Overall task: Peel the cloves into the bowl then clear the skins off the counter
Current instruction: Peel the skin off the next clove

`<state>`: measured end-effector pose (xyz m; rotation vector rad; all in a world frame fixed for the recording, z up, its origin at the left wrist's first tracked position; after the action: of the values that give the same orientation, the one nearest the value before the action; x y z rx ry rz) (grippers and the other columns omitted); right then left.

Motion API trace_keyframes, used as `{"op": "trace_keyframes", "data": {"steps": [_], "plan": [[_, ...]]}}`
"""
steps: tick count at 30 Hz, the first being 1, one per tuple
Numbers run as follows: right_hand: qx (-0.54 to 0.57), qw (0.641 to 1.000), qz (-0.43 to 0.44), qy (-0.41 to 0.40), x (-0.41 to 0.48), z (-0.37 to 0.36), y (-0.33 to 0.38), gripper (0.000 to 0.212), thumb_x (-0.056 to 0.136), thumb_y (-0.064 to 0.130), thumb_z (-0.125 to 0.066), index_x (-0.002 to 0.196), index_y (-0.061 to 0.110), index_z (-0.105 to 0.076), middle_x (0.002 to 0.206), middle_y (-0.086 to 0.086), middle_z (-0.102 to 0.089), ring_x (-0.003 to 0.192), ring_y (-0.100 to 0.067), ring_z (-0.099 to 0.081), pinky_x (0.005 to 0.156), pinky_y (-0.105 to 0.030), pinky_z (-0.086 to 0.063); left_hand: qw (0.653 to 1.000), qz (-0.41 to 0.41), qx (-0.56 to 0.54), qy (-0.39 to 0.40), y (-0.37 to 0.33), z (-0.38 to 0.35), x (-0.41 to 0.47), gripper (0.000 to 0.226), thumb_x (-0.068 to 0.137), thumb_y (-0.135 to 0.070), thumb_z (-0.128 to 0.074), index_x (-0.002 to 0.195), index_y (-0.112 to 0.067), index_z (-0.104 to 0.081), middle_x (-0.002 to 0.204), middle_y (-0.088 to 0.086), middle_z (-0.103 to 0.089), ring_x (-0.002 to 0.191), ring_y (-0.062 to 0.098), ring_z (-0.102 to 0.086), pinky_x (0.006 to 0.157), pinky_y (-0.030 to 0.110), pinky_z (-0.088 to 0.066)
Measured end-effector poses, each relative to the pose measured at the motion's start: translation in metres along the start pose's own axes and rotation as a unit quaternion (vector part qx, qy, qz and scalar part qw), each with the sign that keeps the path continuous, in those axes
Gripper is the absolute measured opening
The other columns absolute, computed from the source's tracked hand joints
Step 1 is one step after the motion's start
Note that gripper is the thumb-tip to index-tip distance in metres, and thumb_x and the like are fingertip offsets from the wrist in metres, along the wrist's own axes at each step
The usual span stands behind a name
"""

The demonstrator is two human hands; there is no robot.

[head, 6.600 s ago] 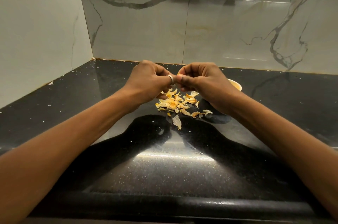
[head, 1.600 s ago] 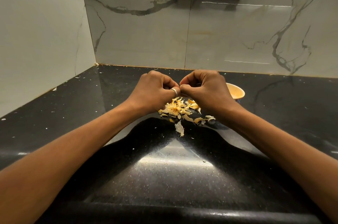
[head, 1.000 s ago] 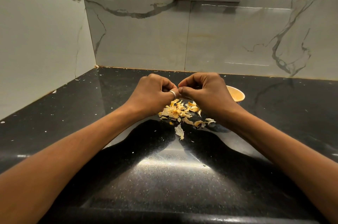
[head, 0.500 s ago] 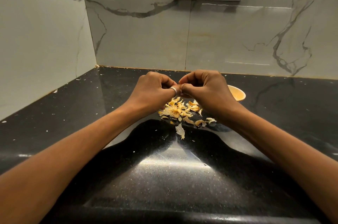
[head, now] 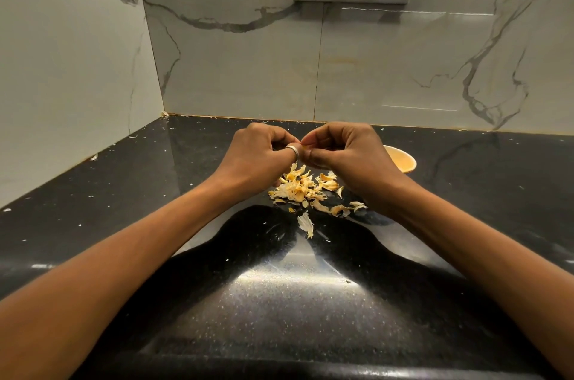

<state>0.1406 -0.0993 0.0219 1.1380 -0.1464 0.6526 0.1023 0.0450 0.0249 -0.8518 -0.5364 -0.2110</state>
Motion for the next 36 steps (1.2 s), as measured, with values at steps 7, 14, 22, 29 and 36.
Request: {"op": "trace_keyframes", "data": {"steps": [7,14,22,29,36], "plan": [[-0.073,0.996,0.04,-0.03,0.0,0.002,0.007,0.017,0.086,0.011,-0.077,0.103,0.014,-0.075,0.092,-0.001,-0.076,0.086,-0.012,-0.073,0.082,-0.037,-0.062,1.0,-0.006,0.007,-0.006,-0.003,0.001,0.0,0.008,0.095,-0.017,-0.067,0.094,-0.013,-0.074,0.076,0.003,-0.07,0.064,0.017,-0.07,0.048,0.024,-0.056],[-0.1,0.992,0.066,-0.034,-0.004,0.003,0.015,0.033,0.084,0.008,-0.078,0.116,0.013,-0.07,0.094,-0.001,-0.076,0.085,-0.005,-0.073,0.082,-0.024,-0.06,1.0,-0.007,0.021,-0.017,-0.006,0.002,-0.002,0.008,0.093,-0.015,-0.068,0.09,-0.012,-0.074,0.069,-0.001,-0.068,0.059,0.014,-0.068,0.049,0.027,-0.058],[-0.083,0.994,0.067,-0.031,-0.005,0.003,0.016,0.032,0.084,0.008,-0.079,0.114,0.012,-0.07,0.095,-0.002,-0.077,0.086,-0.006,-0.074,0.083,-0.028,-0.061,0.999,-0.005,0.031,-0.02,-0.005,0.003,-0.001,0.01,0.091,-0.019,-0.07,0.082,-0.017,-0.07,0.067,0.0,-0.067,0.06,0.017,-0.068,0.056,0.037,-0.061],[-0.038,0.998,0.049,-0.026,-0.004,0.003,0.013,0.029,0.083,0.006,-0.078,0.11,0.013,-0.071,0.094,-0.001,-0.076,0.087,-0.007,-0.074,0.086,-0.031,-0.061,1.0,0.015,0.013,-0.02,-0.003,0.005,-0.001,0.012,0.092,-0.019,-0.07,0.084,-0.009,-0.071,0.068,0.004,-0.067,0.057,0.016,-0.067,0.052,0.036,-0.061],[0.025,0.998,0.025,-0.043,-0.002,0.012,0.01,0.027,0.084,0.006,-0.078,0.109,0.015,-0.07,0.097,-0.001,-0.077,0.091,-0.011,-0.074,0.087,-0.032,-0.06,0.999,0.037,0.015,-0.013,0.002,0.006,0.0,0.017,0.092,-0.022,-0.069,0.085,-0.007,-0.071,0.068,0.002,-0.066,0.053,0.012,-0.065,0.056,0.038,-0.062]]}}
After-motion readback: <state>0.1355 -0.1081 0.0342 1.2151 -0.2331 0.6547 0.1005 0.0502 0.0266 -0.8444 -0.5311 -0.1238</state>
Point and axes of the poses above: each hand's wrist, its own x-axis towards the middle knuckle, its own z-axis out of the back of the hand, y = z × x, the point moved 8 cm from there along x, towards the middle knuckle
